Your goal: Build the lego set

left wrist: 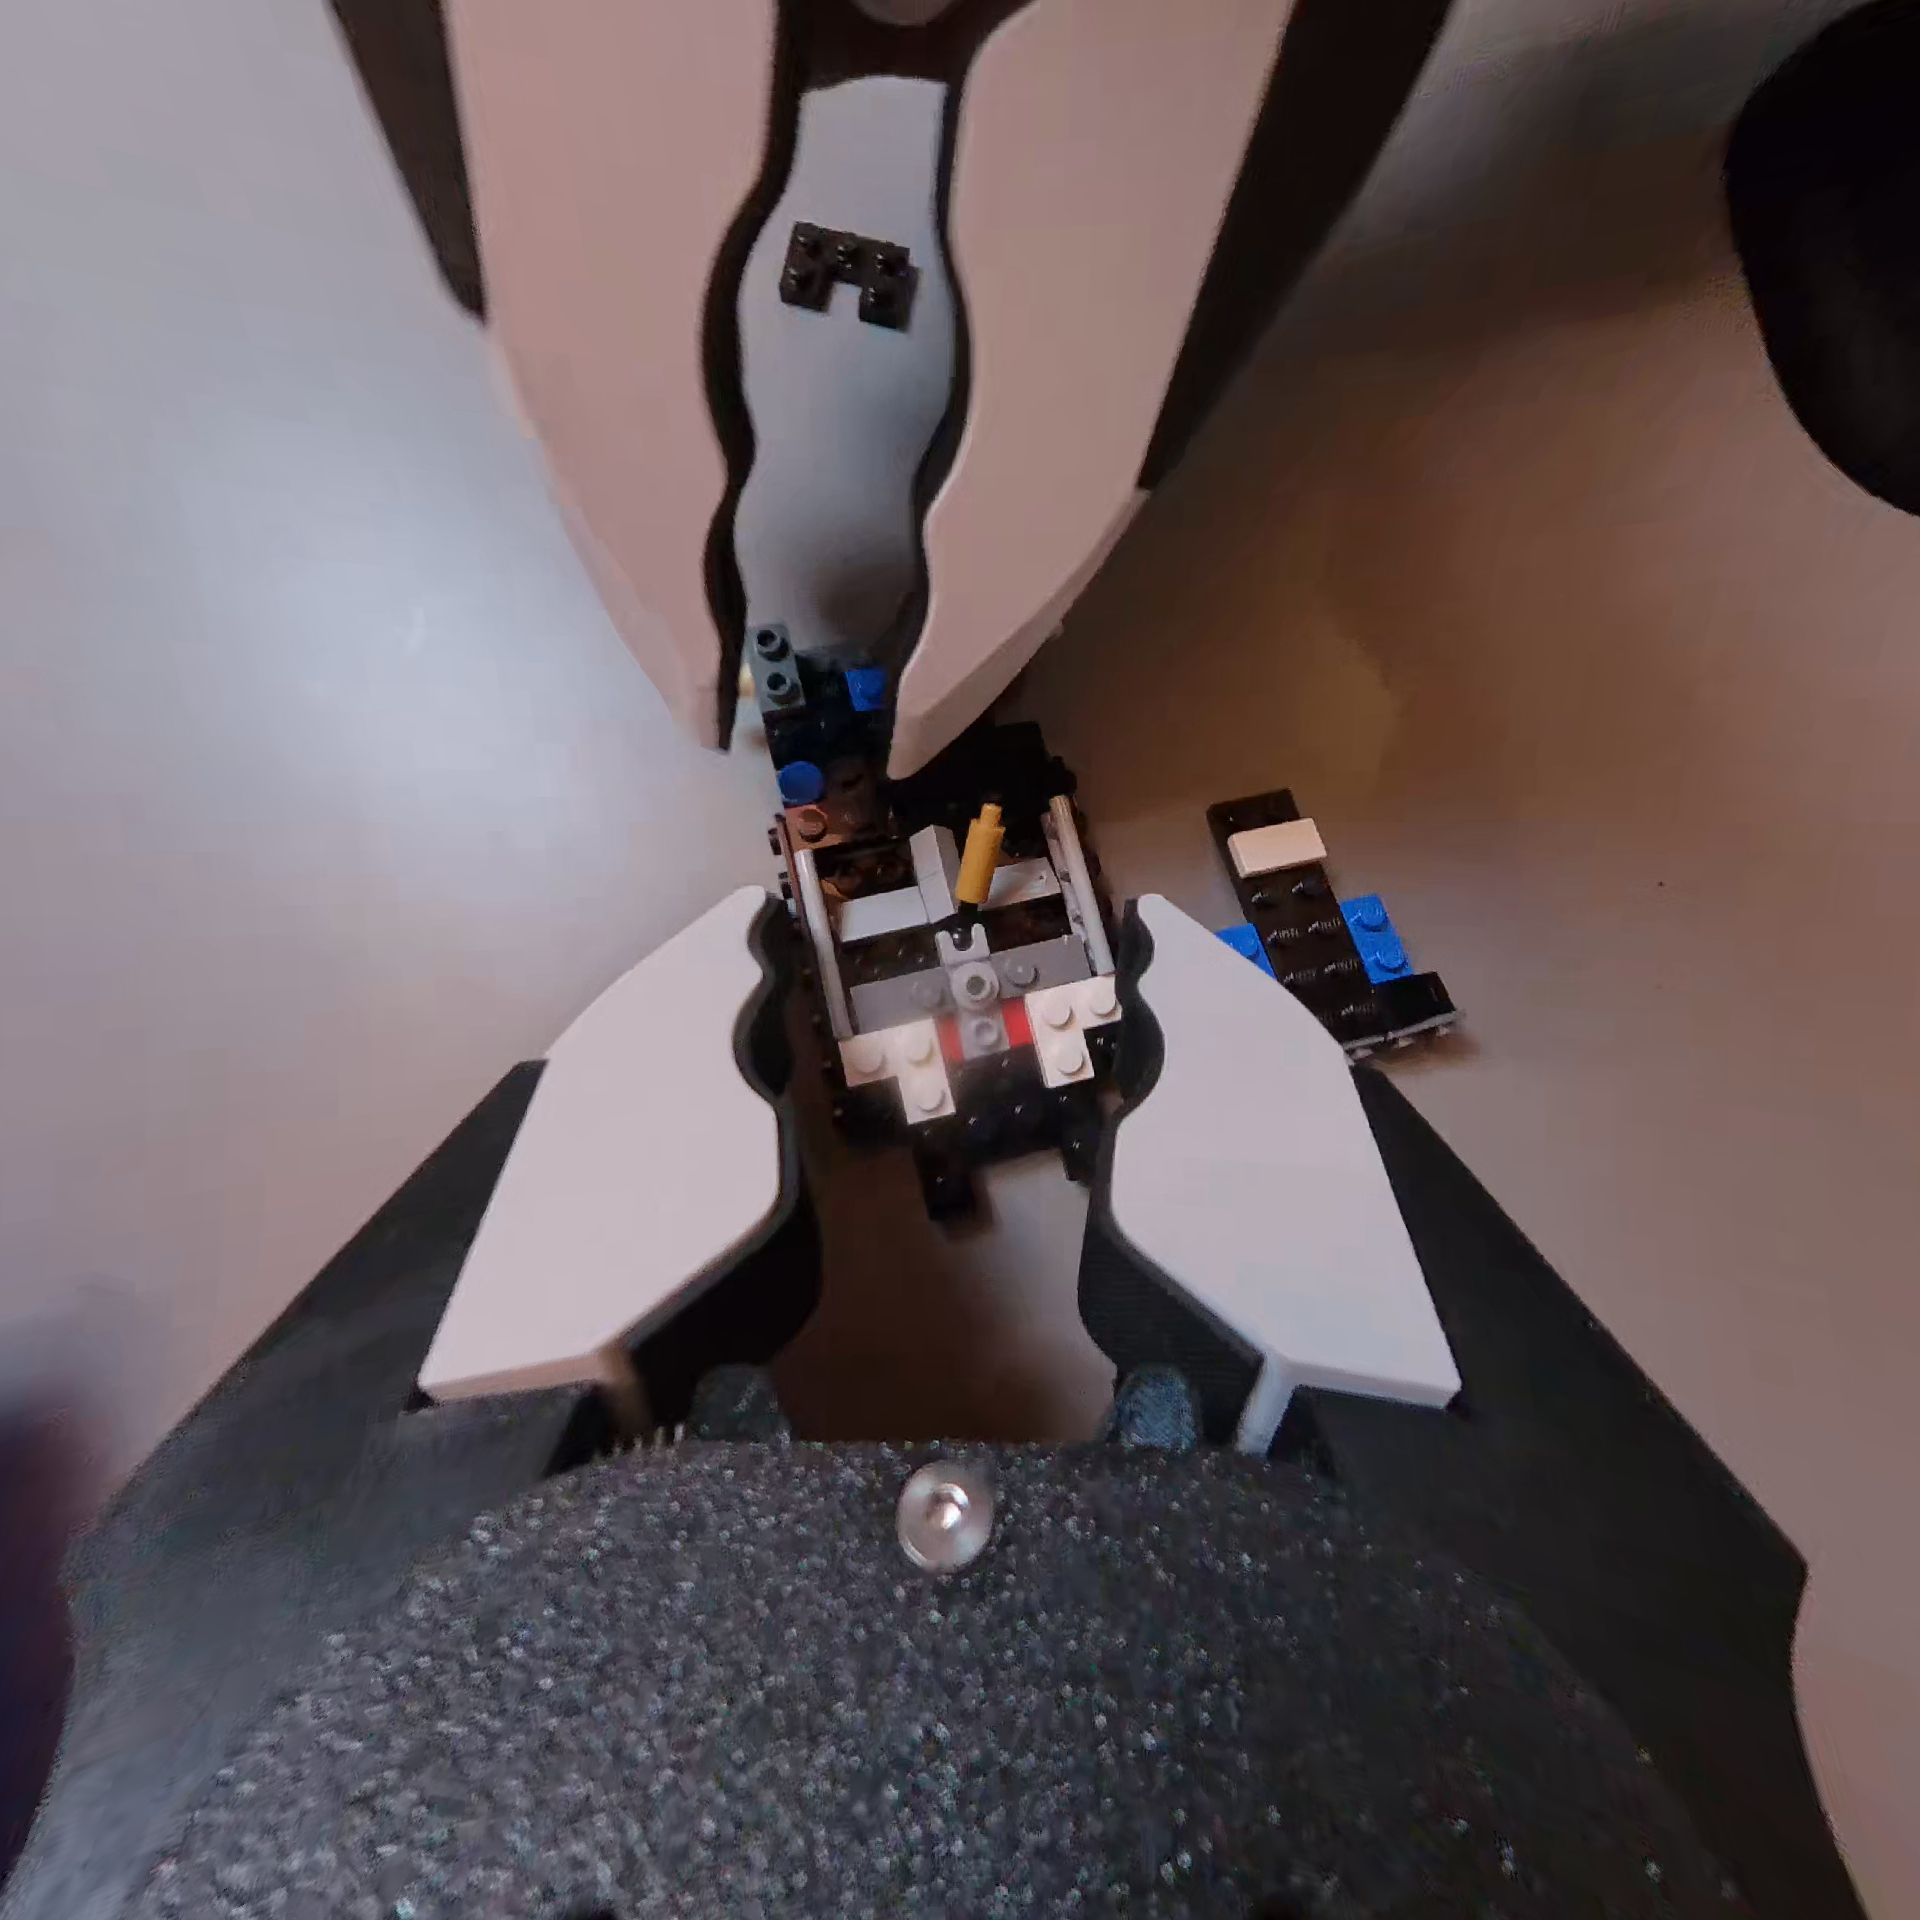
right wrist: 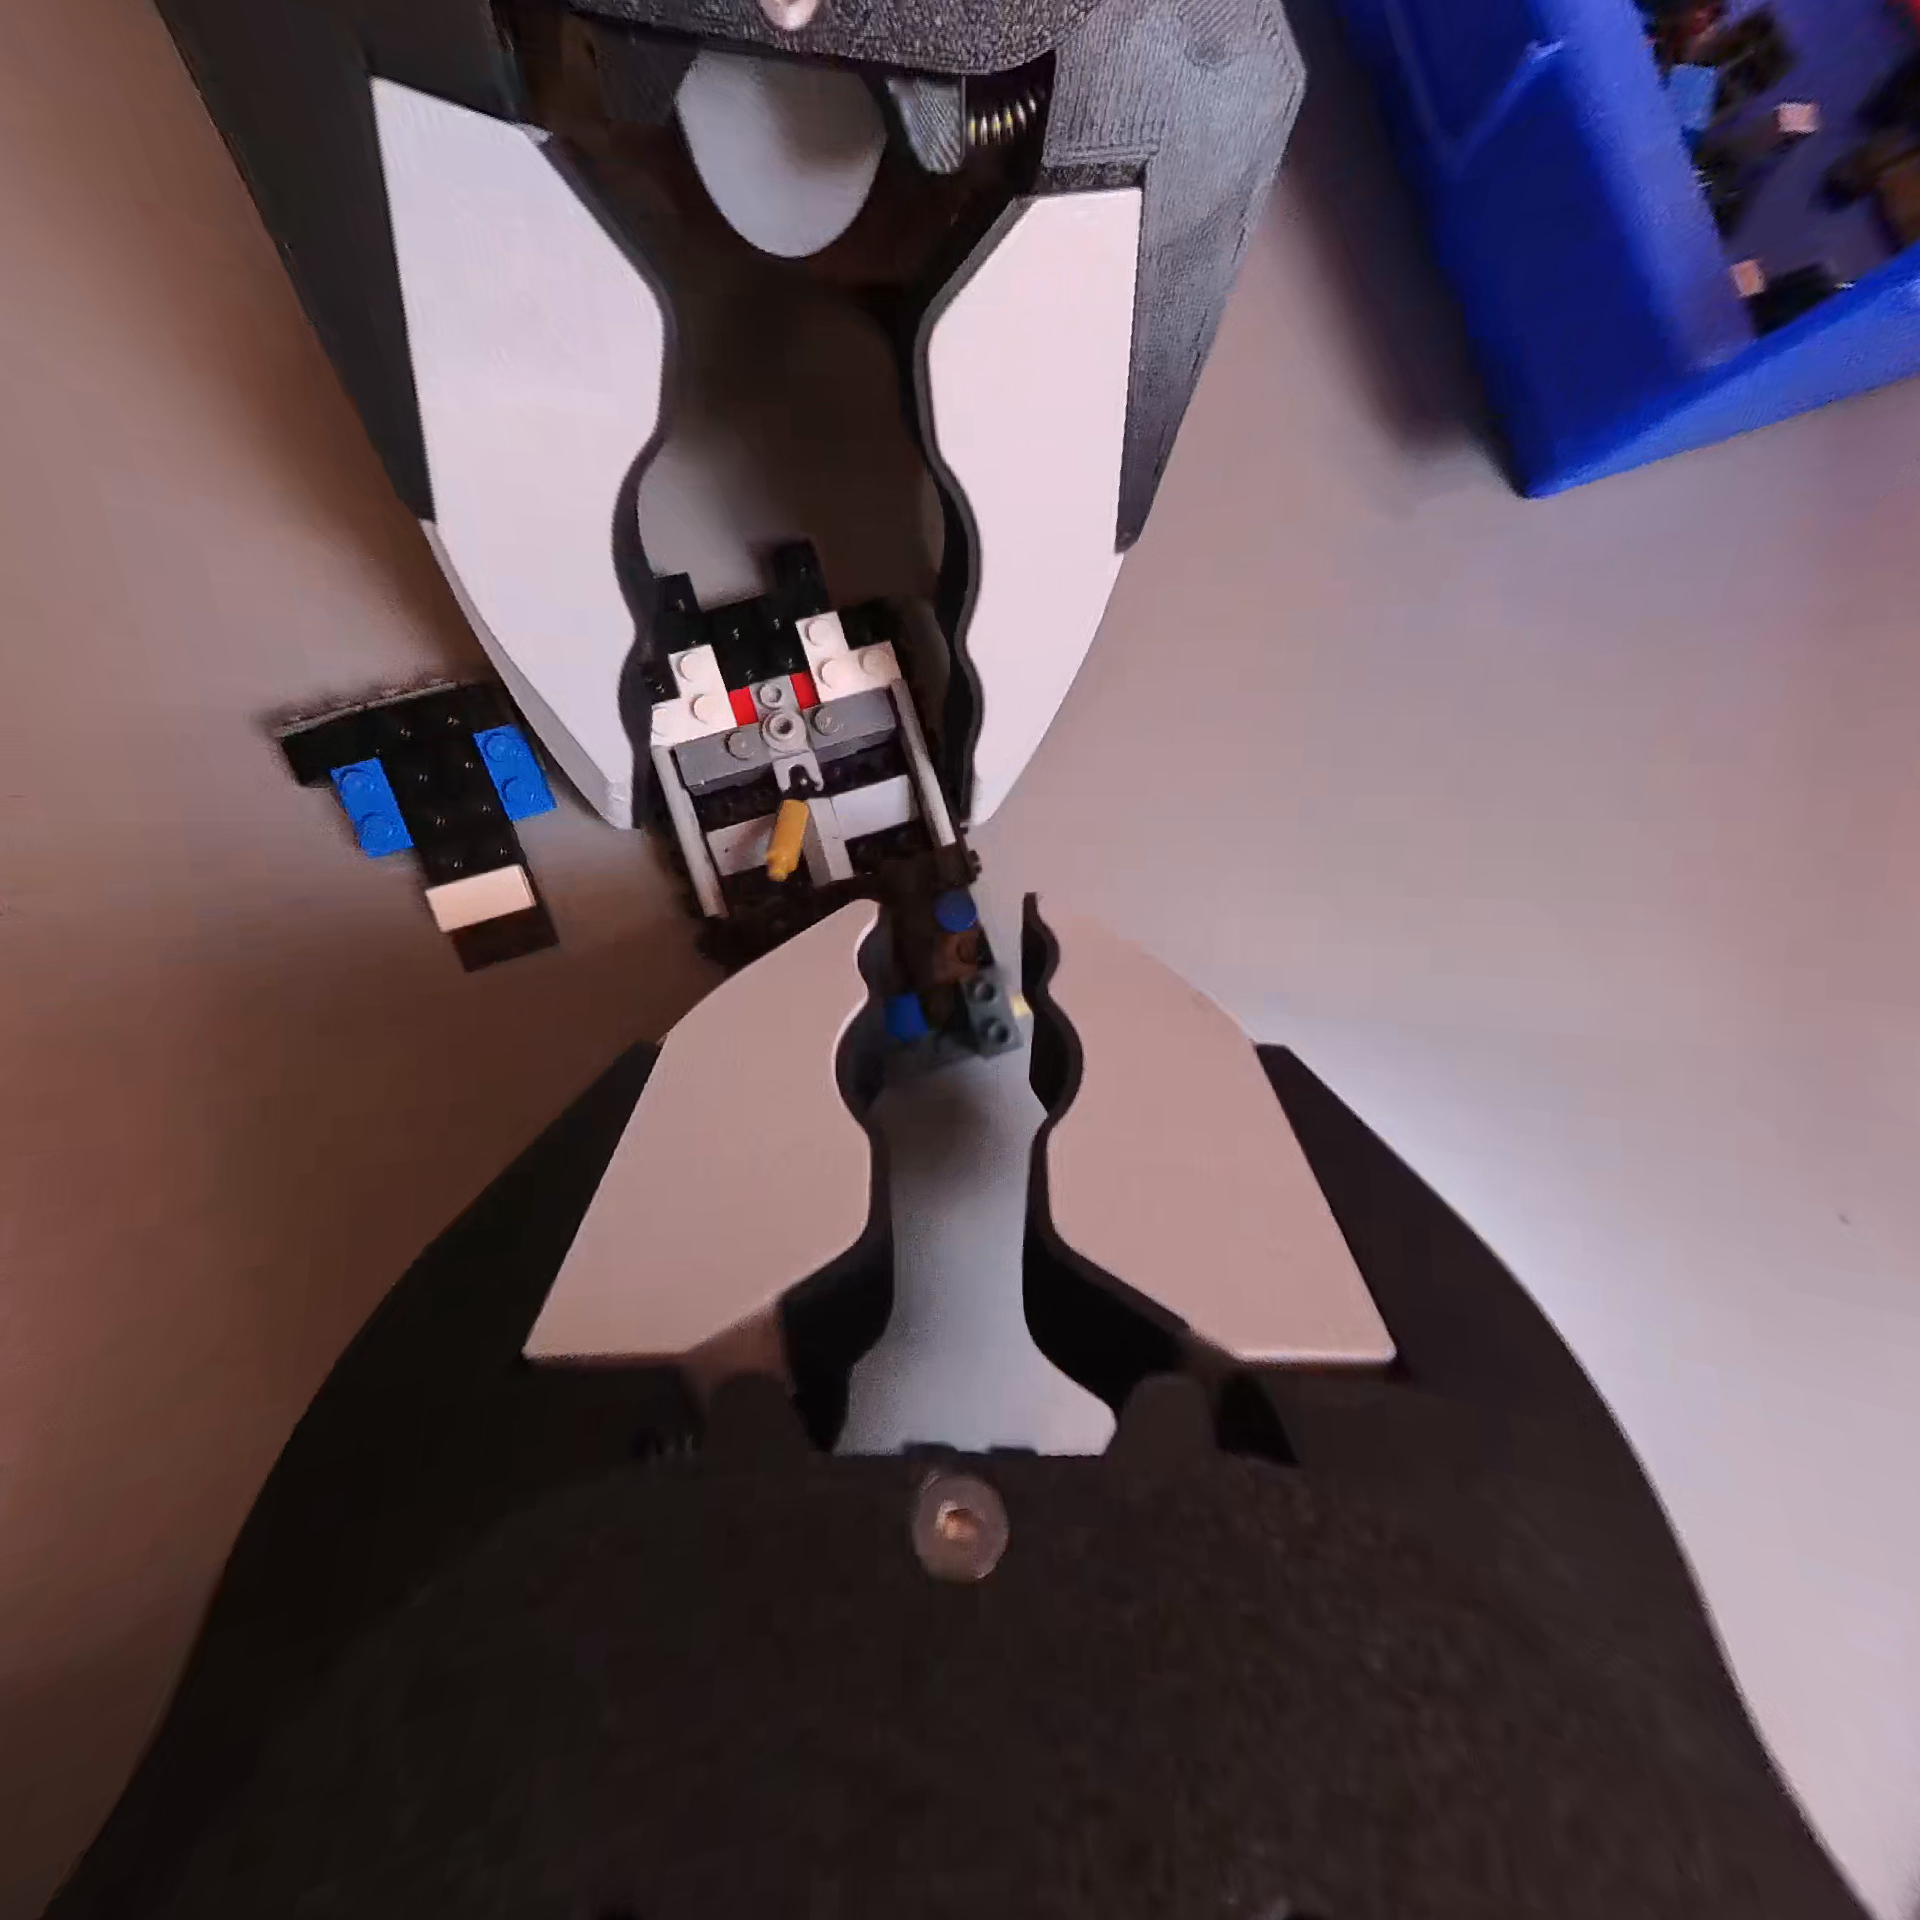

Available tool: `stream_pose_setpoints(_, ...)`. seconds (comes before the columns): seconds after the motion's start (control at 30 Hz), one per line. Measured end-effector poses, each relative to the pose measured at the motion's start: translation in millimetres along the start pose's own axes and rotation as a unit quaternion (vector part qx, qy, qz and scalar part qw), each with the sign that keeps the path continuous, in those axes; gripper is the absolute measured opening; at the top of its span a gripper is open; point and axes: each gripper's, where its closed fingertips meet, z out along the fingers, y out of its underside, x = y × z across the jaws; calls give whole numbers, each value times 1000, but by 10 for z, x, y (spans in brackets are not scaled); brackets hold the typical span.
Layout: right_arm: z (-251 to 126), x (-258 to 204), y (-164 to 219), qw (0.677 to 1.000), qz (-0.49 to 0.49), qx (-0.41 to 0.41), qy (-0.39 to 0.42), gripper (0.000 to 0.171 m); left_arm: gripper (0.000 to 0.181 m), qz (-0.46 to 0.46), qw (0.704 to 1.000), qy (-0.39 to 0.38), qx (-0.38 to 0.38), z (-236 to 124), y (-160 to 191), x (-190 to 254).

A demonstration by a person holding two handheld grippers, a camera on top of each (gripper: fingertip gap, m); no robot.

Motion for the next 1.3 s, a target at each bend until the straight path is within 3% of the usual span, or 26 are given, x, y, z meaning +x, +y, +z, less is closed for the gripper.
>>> stream_pose_setpoints(0.17, 35, -116, 11, 995, 28, -20, -93, 17, 59, 54, 999, 5, 5, -35, 28, 40)
stream_pose_setpoints(0.4, 33, -174, 69, 991, 36, -70, -110, 16, 59, 43, 999, 7, 4, -18, 35, 84)
stream_pose_setpoints(0.63, 12, -149, 36, 999, -2, -47, 2, 15, 59, 21, 1000, 6, -4, -16, 45, 62)
stream_pose_setpoints(0.9, -166, -136, -64, 981, -85, 48, 167, 16, 59, 22, 1000, 9, -5, -24, 47, 66)
stream_pose_setpoints(1.0, -301, -177, -151, 976, -45, 105, 185, 16, 61, 17, 1000, 21, 8, -50, 41, 78)
stream_pose_setpoints(1.1, -460, -174, -232, 959, -49, 134, 245, 16, 61, -22, 994, 55, 94, -243, -164, 87)
stream_pose_setpoints(1.3, -640, -250, -359, 912, -143, 122, 366, 16, 36, -83, 963, 119, 228, -545, -519, 160)
